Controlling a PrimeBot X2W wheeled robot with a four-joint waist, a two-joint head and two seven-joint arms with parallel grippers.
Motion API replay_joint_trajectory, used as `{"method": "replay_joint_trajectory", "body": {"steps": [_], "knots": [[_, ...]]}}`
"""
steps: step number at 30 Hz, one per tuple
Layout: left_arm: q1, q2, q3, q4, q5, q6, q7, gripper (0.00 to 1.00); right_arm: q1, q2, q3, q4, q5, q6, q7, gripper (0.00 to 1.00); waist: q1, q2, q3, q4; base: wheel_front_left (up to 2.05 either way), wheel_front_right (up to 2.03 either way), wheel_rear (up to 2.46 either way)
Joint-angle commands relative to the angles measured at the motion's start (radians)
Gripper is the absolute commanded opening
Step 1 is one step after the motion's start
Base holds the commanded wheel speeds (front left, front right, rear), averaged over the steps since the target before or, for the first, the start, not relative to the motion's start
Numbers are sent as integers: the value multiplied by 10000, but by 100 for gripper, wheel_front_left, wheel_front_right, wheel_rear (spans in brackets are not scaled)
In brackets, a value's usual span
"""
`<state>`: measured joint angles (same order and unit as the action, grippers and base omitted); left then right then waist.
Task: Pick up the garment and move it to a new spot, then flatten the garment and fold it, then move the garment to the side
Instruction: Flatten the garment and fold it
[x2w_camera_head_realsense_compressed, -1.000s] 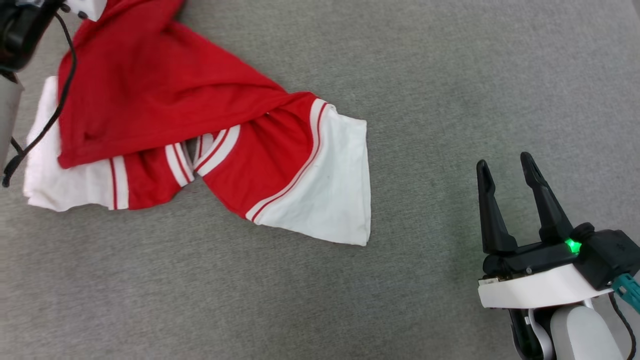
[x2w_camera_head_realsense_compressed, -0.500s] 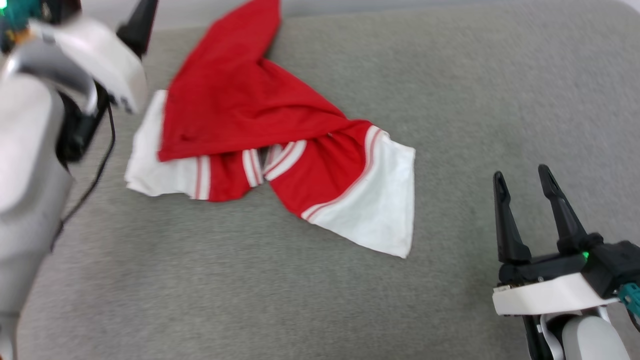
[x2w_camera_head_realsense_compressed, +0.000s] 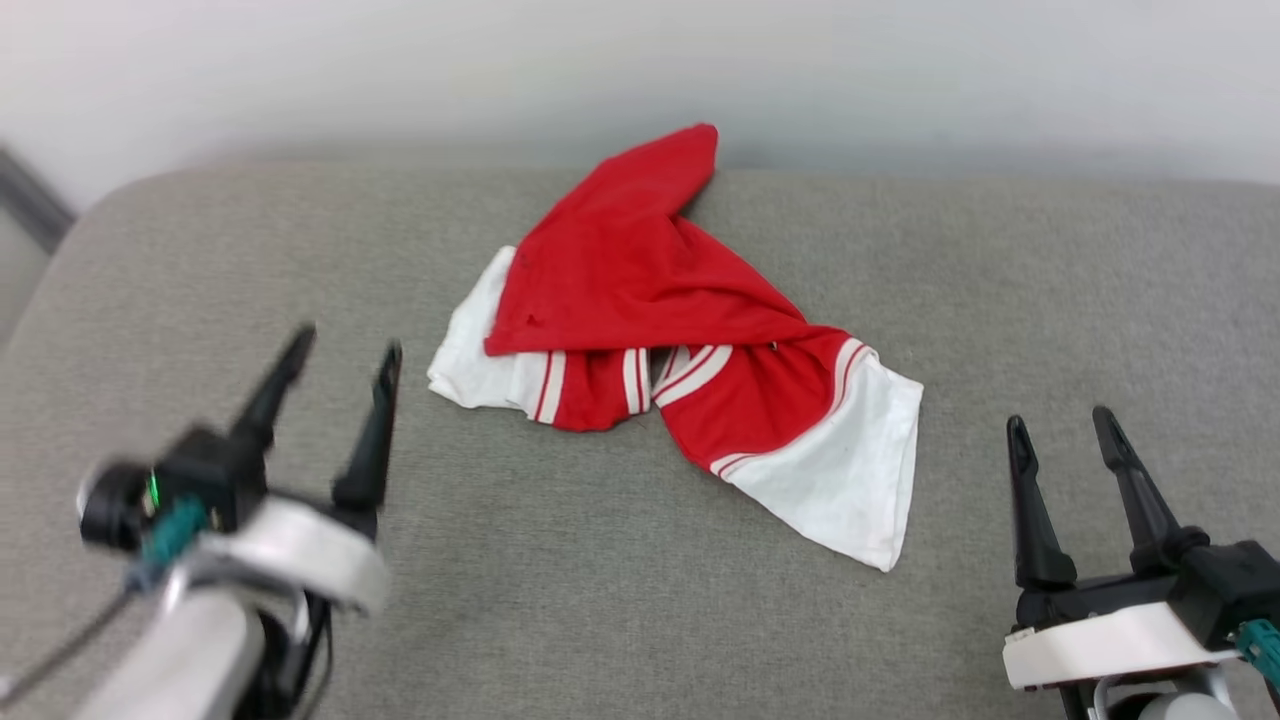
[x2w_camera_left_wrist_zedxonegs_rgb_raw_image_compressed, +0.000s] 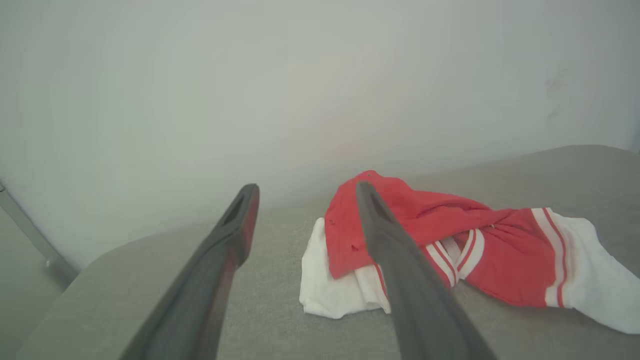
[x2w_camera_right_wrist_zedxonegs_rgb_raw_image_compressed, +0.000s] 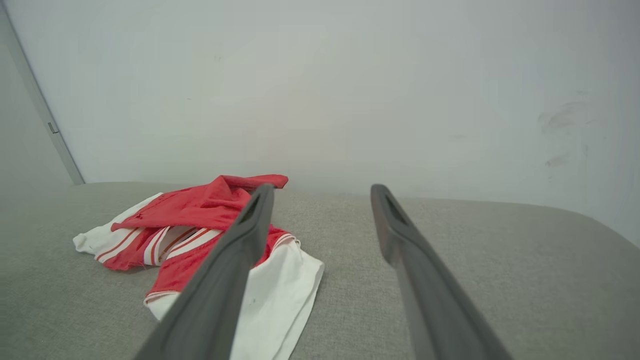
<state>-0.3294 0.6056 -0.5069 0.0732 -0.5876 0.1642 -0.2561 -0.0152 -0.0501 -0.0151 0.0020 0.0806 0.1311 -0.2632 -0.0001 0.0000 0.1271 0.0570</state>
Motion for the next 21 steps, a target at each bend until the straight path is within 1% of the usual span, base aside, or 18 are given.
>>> {"method": "replay_joint_trajectory", "body": {"steps": [1, 3, 4, 5, 6, 8, 10, 12, 14, 15, 17, 18, 20, 21], "knots": [[437, -120, 103, -262, 4, 146, -61, 100, 135, 1, 15, 41, 80, -7, -23, 100, 1, 0, -186, 153, 0, 0, 0], [1175, -211, 266, -683, 192, 350, -95, 100, 227, 1, 39, 77, 115, -5, -23, 100, 1, 0, -264, 175, 0, 0, 0], [1450, -354, 405, -936, 301, 433, -102, 100, 257, 1, 37, 86, 138, -7, -23, 100, 1, 0, -277, 188, 0, 0, 0], [2284, -816, 821, -1510, 672, 526, -98, 100, 388, 1, -12, 177, 462, -7, -23, 100, 1, 0, -309, 226, 0, 0, 0], [2463, -963, 962, -1616, 780, 532, -99, 100, 390, 1, -23, 191, 564, -7, -23, 100, 1, 0, -304, 246, 0, 0, 0], [2707, -1219, 1177, -1777, 1015, 432, -100, 100, 351, 3, -22, 184, 582, -5, -23, 100, 1, 0, -316, 277, 0, 0, 0], [2895, -1367, 1362, -1835, 1246, 307, -101, 100, 356, 1, 48, 191, 210, -5, -23, 100, 1, 0, -329, 295, 0, 0, 0], [3000, -1505, 1557, -1884, 1390, 184, -101, 100, 274, 3, 164, 136, 37, -5, 251, 100, 1, 0, -346, 312, 0, 0, 0], [3073, -1615, 1711, -1903, 1545, 19, -101, 100, 163, -114, 663, 86, -378, -5, 1102, 100, 1, 0, -332, 343, 0, 0, 0], [3086, -1671, 1779, -1911, 1604, -59, -101, 100, 25, -357, 943, -12, -510, -5, 1553, 100, 1, 0, -316, 364, 0, 0, 0], [3098, -1771, 1868, -1916, 1757, -169, -102, 100, -121, -906, 1689, -122, -342, -8, 2716, 100, 1, 0, -259, 421, 0, 0, 0], [3098, -1771, 1868, -1916, 1757, -169, -102, 100, -121, -906, 1689, -122, -342, -8, 2716, 100, 1, 0, -259, 421, 0, 0, 0], [3089, -1936, 1937, -1915, 1894, -296, -102, 100, -333, -1492, 2440, -177, 198, -10, 4265, 100, 1, 0, -185, 484, 0, 0, 0], [3087, -1991, 1976, -1916, 1950, -340, -102, 100, -553, -1961, 2904, -313, 369, -5, 4981, 100, 1, 0, -130, 523, 0, 0, 0]]}}
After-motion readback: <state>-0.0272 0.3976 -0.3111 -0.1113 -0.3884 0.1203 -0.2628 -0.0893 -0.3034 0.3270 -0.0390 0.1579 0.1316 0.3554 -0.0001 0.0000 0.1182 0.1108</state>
